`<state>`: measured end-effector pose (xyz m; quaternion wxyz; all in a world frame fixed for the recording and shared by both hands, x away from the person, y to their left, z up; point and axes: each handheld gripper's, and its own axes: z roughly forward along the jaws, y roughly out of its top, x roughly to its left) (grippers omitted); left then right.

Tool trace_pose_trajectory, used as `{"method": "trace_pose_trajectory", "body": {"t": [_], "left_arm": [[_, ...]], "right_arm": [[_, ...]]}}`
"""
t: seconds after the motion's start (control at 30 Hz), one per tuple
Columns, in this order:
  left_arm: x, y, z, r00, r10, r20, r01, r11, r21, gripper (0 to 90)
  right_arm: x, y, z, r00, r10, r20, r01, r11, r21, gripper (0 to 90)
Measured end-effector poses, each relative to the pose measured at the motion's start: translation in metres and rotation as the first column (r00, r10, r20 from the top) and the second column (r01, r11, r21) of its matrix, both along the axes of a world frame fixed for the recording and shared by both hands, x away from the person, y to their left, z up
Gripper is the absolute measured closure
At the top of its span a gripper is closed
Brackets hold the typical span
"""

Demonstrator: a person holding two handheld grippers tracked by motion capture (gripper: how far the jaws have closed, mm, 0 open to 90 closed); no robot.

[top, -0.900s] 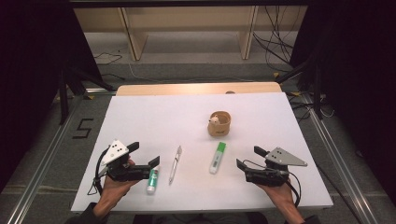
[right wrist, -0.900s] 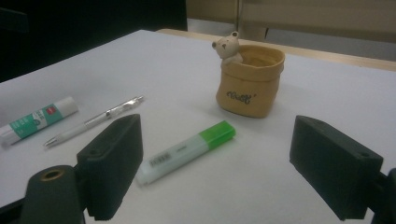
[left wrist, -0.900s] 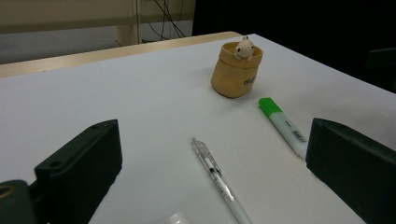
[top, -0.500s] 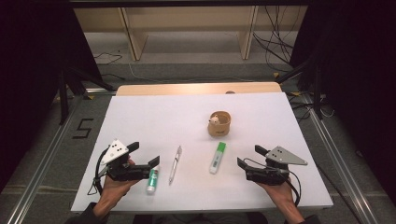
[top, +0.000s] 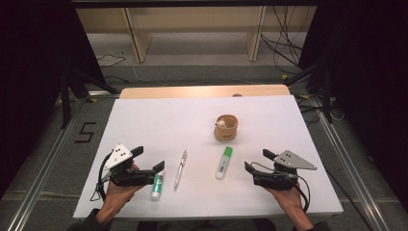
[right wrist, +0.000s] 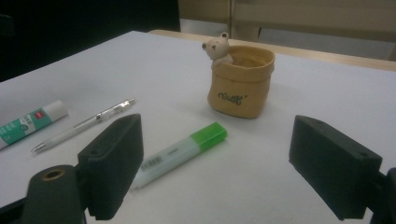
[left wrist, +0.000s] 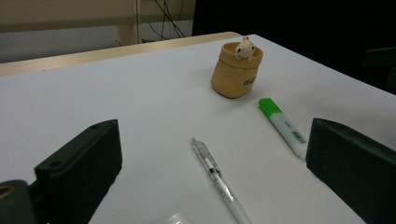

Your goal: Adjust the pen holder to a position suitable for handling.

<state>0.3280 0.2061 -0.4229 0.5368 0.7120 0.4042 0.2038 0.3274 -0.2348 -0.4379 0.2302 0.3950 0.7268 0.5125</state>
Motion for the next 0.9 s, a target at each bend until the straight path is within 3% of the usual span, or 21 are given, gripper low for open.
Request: {"method": "trace_pose_trajectory", "body": {"t": [0.33,0.7,0.9], "left_arm": [[0.0,0.0,0.0,1.0,0.001,-0.001,-0.001,1.0,0.001,3.1],[0.001,0.0,-0.001,1.0,0.003,-0.004,-0.003,1.0,0.004,3.0],[0.001,0.0,-0.001,1.0,0.004,-0.004,-0.004,1.0,0.006,3.0]], "right_arm": [[0.004,0.001,0.001,0.9999,-0.015,-0.005,0.015,1.0,0.001,19.0],[0.024,-0.002,0.002,0.9983,-0.052,-0.026,0.053,0.998,0.021,24.5],[0.043,-0.002,-0.001,0.9955,-0.086,-0.039,0.086,0.996,0.0,30.8]]}}
